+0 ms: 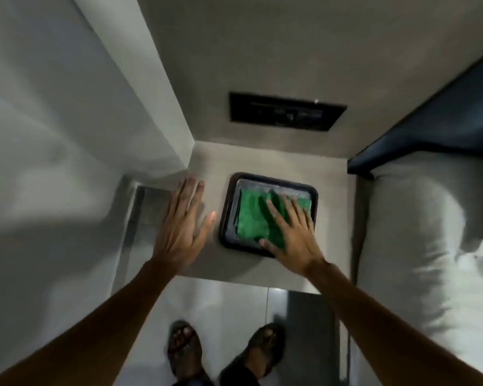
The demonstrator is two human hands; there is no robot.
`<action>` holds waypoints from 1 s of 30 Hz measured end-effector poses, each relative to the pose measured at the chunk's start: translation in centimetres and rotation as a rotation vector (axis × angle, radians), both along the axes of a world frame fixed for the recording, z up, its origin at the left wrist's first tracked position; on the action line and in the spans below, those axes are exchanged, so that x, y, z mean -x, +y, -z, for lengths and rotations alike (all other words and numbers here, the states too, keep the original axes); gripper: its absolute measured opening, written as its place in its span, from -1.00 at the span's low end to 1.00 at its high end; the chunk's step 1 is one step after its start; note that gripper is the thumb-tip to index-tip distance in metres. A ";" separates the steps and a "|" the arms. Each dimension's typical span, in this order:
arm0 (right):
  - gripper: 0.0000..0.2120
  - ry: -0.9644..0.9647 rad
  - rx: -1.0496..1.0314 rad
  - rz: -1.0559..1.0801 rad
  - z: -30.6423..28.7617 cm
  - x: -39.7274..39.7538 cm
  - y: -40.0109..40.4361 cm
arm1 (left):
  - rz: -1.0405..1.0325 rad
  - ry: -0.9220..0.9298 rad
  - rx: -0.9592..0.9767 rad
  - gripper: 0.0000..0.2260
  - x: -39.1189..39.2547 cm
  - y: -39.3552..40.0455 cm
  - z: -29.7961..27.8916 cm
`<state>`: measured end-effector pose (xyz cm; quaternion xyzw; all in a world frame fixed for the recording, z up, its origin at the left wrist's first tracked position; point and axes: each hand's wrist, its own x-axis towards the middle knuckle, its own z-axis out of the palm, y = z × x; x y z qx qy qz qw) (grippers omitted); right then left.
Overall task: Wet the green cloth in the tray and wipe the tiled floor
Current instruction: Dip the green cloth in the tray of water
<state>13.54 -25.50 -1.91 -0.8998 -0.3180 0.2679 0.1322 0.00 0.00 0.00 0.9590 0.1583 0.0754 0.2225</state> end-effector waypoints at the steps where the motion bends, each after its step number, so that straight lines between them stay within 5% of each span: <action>1: -0.02 -0.036 -0.018 -0.035 1.6 -0.4 0.0 | -0.010 0.026 0.002 -0.35 0.1 0.0 2.0; 7: -0.05 -0.165 -0.097 -0.067 6.4 -0.6 0.1 | 0.050 0.062 -0.081 -0.48 -0.5 0.6 9.1; 17: -0.35 -0.296 -0.039 -0.044 6.8 0.0 0.7 | 0.057 0.033 -0.241 -0.47 -0.8 0.6 10.9; 22: -0.45 -0.112 -0.249 0.217 5.4 0.5 1.9 | 0.060 0.050 -0.208 -0.47 -0.9 0.5 10.6; 27: -0.53 0.327 -0.511 0.667 2.5 0.6 2.7 | 0.097 0.115 -0.128 -0.45 -0.6 0.6 9.5; 30: -0.57 0.467 -0.664 0.753 -0.3 1.2 3.4 | 0.044 0.113 -0.090 -0.45 0.2 1.2 8.3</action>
